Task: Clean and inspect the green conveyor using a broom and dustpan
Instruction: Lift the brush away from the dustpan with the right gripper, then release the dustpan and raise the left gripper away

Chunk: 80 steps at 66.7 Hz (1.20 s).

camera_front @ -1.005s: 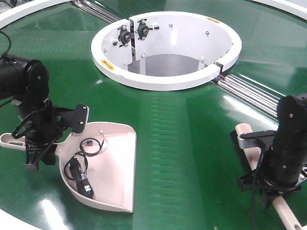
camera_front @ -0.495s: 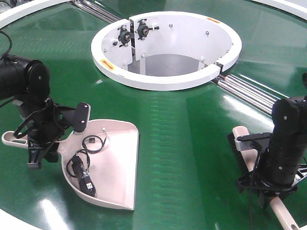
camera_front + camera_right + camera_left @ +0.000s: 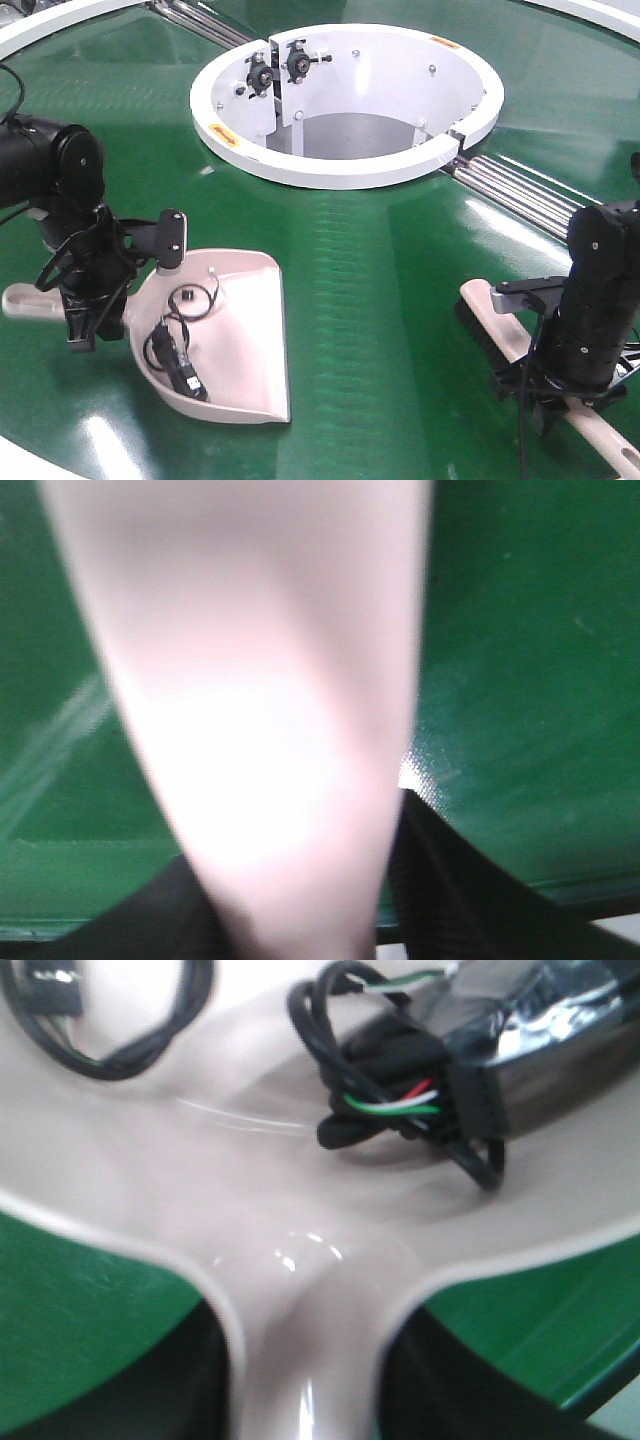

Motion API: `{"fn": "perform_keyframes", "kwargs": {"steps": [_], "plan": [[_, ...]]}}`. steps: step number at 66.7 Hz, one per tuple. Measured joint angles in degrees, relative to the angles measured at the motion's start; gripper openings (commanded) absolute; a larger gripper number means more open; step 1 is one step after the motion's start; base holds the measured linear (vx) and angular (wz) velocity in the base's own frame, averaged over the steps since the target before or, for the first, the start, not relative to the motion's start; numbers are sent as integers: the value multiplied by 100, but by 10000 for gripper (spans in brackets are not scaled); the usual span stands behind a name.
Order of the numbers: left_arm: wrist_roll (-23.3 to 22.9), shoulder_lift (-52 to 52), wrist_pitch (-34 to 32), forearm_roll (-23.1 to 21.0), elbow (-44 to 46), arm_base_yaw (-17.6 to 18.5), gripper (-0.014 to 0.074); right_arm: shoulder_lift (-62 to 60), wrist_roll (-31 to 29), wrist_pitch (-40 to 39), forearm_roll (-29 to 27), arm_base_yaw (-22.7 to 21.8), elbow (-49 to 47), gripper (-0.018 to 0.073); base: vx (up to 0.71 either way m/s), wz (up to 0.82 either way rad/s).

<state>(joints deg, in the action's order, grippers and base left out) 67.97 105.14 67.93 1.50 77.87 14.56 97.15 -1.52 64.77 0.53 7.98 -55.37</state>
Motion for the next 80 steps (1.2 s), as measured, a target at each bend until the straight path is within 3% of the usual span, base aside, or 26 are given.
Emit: {"fn": "perform_keyframes", "kwargs": {"steps": [12,22,44,69,80], "plan": [[-271,-17,-39,-41,0,0,665,-215,5,-37,7,0,0,354,0,0],[-555,-124,-39,-53,0,0,724,-491,5,-80,17,0,0,354,0,0],[-1225,-832,178,-65,0,0,676,-1805,196,-464,24,0,0,354,0,0],[-2024,-2188,86,-521,0,0,506,-3542,276,-1636,24,0,0,354,0,0],[-2747,-2904,-58,-564,0,0,442,-4490,308,-2160,24,0,30,354,0,0]]}}
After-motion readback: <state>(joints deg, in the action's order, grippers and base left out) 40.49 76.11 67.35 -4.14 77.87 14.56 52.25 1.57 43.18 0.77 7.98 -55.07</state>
